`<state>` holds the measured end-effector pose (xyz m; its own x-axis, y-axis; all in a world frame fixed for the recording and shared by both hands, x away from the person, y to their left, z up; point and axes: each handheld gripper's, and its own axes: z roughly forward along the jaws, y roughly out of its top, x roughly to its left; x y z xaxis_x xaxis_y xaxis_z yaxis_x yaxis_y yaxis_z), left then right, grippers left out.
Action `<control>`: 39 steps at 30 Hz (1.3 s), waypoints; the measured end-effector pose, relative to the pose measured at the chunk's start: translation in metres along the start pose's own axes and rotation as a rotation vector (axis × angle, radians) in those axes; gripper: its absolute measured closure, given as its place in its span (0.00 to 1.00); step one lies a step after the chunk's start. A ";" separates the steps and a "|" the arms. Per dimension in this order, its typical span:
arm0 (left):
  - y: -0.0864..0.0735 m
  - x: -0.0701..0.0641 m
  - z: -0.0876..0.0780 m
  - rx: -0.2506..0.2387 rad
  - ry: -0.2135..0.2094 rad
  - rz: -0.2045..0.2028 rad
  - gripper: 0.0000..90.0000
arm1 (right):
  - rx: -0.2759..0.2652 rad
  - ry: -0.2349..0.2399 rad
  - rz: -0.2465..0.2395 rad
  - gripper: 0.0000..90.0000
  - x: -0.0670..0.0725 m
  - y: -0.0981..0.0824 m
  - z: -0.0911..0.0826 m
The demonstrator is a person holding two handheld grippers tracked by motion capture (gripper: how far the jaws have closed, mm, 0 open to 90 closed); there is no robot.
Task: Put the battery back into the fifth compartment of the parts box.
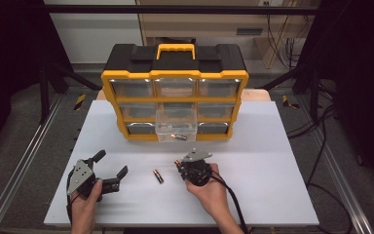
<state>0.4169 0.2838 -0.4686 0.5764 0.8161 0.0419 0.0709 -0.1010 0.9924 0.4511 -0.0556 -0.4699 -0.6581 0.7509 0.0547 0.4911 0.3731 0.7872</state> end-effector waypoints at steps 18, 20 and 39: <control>-0.002 0.003 -0.005 -0.001 0.025 -0.013 0.00 | -0.201 -0.114 0.022 0.85 -0.060 0.033 -0.105; -0.002 0.003 -0.005 0.002 0.026 -0.008 0.00 | -0.218 -0.118 0.025 0.85 -0.064 0.040 -0.113; 0.001 0.007 -0.008 -0.021 0.035 -0.016 0.00 | -0.318 -0.156 -0.004 0.85 -0.079 0.087 -0.155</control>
<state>0.4146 0.2943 -0.4668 0.5467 0.8368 0.0300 0.0623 -0.0764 0.9951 0.4574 -0.1669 -0.3108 -0.5523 0.8333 -0.0236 0.2702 0.2058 0.9406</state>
